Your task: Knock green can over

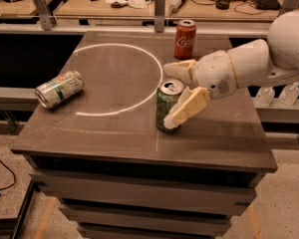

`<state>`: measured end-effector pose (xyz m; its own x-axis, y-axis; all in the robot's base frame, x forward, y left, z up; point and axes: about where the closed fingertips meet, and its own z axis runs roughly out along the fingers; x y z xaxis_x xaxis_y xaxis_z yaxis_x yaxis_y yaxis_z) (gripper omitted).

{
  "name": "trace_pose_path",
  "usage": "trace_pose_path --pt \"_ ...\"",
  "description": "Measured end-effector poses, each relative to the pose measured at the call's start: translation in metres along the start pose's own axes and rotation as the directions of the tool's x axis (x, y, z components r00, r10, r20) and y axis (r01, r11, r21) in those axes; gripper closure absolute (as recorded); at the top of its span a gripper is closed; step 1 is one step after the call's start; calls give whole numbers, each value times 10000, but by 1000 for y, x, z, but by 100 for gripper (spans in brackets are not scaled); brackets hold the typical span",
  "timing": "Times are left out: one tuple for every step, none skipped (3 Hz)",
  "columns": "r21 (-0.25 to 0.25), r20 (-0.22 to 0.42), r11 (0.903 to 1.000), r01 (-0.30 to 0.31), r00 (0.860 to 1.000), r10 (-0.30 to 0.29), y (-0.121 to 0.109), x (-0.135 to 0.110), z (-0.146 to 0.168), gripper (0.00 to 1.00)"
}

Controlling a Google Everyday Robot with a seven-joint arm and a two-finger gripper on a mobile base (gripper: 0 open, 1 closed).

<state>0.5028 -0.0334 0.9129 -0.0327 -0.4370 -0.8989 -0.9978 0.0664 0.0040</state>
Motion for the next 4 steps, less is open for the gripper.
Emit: trace_pose_path --pt "-492 686 9970 -596 9957 629 1 4 9 0" --pt "-533 752 9966 -636 9949 675 1 4 10 0" --pt "-568 747 9965 -613 9951 655 2 2 11 16" --pt "-602 742 9964 -590 9952 634 3 1 13 39"
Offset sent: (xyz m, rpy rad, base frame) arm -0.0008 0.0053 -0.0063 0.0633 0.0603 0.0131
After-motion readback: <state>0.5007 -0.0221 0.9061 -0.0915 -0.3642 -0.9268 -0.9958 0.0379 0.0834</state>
